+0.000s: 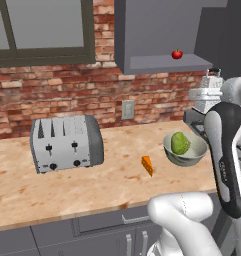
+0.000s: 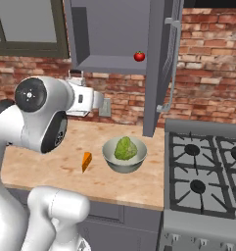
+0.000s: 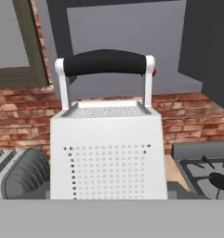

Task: Pick the cheese from the fridge and the cheese grater from the cabinet and place them next to the salad bowl.

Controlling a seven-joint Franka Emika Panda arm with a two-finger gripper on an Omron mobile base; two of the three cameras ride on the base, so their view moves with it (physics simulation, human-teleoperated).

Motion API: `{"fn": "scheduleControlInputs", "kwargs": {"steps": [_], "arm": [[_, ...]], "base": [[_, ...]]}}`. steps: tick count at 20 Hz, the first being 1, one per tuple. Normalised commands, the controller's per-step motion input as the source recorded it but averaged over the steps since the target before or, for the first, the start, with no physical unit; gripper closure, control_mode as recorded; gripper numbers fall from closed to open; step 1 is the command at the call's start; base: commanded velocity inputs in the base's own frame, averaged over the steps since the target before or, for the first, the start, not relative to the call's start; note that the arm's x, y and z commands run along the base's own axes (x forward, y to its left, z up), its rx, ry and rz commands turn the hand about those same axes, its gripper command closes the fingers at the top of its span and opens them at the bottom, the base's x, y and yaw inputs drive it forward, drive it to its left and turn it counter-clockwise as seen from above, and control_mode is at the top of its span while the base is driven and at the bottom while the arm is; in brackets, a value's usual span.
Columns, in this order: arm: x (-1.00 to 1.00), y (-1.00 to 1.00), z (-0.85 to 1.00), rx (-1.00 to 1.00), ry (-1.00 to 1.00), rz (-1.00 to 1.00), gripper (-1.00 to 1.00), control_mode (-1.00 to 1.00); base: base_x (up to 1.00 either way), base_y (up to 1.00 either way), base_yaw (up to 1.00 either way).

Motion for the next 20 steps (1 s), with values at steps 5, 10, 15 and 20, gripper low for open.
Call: {"fn": "scheduleControlInputs", "kwargs": {"steps": [5,10,15,20], "arm": [[-0.22,0.12,0.00,0.00,0.00,0.21,1.00,-1.00],[-0.02,0.00,0.00,0.00,0.00,0.20,1.00,-1.00],[0.00,0.00,-0.04,0.00,0.06,0.13,1.00,-1.00],[0.00,0.20,-0.72,-0.05,0.15,0.00,1.00,-1.00]], "base": [[0.00,0.00,0.00],[0.00,0.00,0.00],[0.00,0.00,0.00],[0.00,0.00,0.00]]}}
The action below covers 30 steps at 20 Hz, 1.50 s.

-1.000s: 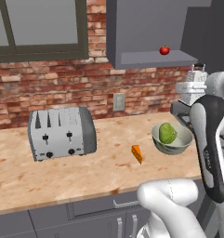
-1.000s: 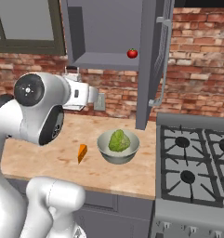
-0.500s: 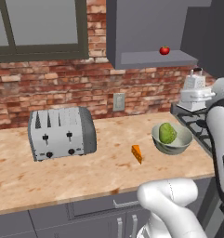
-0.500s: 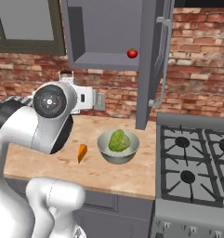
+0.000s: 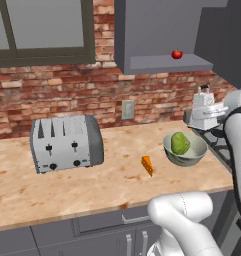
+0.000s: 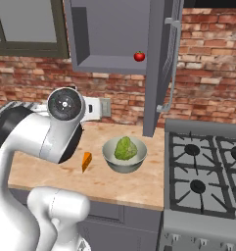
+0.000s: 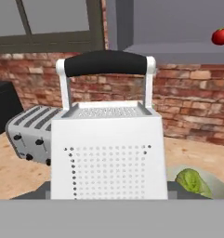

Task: Pick the cheese from the fridge and the cheese grater from the cabinet and place them next to the salad bowl.

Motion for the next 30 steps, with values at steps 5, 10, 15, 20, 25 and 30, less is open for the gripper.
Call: {"fn": "scheduleControlInputs", "kwargs": {"steps": [5,10,15,20,25,30], "arm": [[-0.04,0.18,-0.82,-0.03,0.07,0.00,1.00,-1.00],[-0.07,0.18,-0.75,-0.02,0.01,0.00,1.00,-1.00],[0.00,0.14,-0.67,0.00,0.00,0.01,1.00,-1.00],[0.00,0.13,-0.69,0.00,0.00,0.00,1.00,-1.00],[0.01,0.24,-0.07,0.00,0.00,0.01,1.00,-1.00],[0.43,0.58,-0.13,0.00,-0.06,-0.01,1.00,-1.00]], "base": [[0.00,0.00,0.00],[0.00,0.00,0.00],[0.00,0.00,0.00],[0.00,0.00,0.00],[0.00,0.00,0.00],[0.00,0.00,0.00]]}}
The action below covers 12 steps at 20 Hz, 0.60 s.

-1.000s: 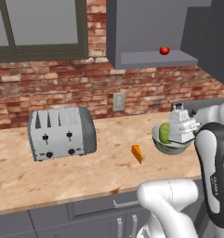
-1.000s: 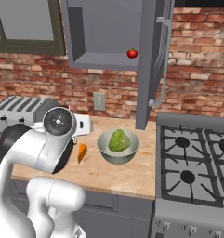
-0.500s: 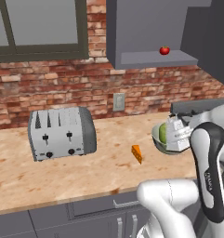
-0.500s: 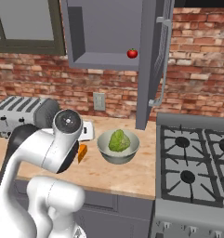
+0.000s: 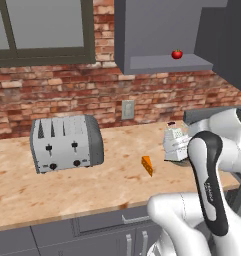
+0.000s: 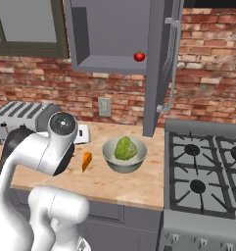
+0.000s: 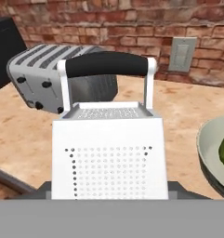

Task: Pick the cheese from the fridge and the cheese grater from the cabinet and place them next to the salad bowl.

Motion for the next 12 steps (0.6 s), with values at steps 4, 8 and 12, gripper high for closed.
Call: {"fn": "scheduleControlInputs", "kwargs": {"steps": [4,8,12], "arm": [[0.42,0.58,-0.21,-0.03,-0.02,-0.11,1.00,-1.00],[0.32,0.33,-0.23,-0.02,0.00,-0.22,1.00,-1.00],[0.03,0.13,-0.26,0.00,0.00,-0.34,1.00,-1.00]], "base": [[0.00,0.00,0.00],[0.00,0.00,0.00],[0.00,0.00,0.00]]}}
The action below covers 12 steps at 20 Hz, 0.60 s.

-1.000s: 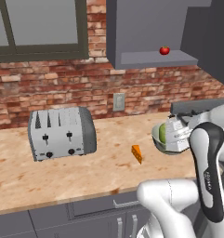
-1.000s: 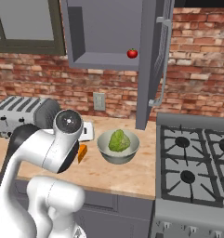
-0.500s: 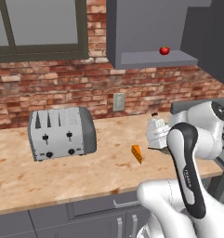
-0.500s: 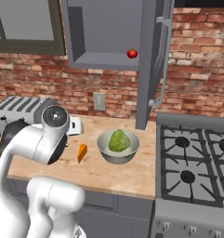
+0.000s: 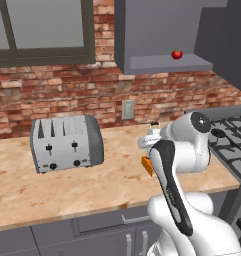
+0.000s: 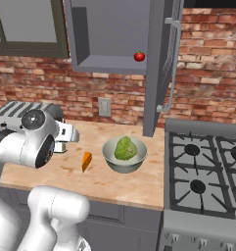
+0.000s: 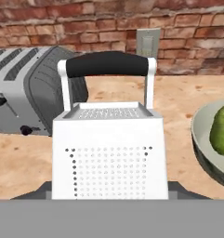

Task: Pick the cheese from the fridge and the cheese grater from the cabinet and place them next to the salad bowl.

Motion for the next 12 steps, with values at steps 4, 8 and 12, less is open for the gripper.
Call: {"fn": "scheduleControlInputs", "kwargs": {"steps": [4,8,12], "arm": [[0.00,0.00,-0.36,0.00,0.00,-0.46,1.00,-1.00],[0.00,0.00,-0.26,0.00,0.00,-0.47,1.00,-1.00],[0.00,0.00,-0.21,0.00,0.00,-0.44,1.00,-1.00]], "base": [[0.00,0.00,0.00],[0.00,0.00,0.00],[0.00,0.00,0.00]]}}
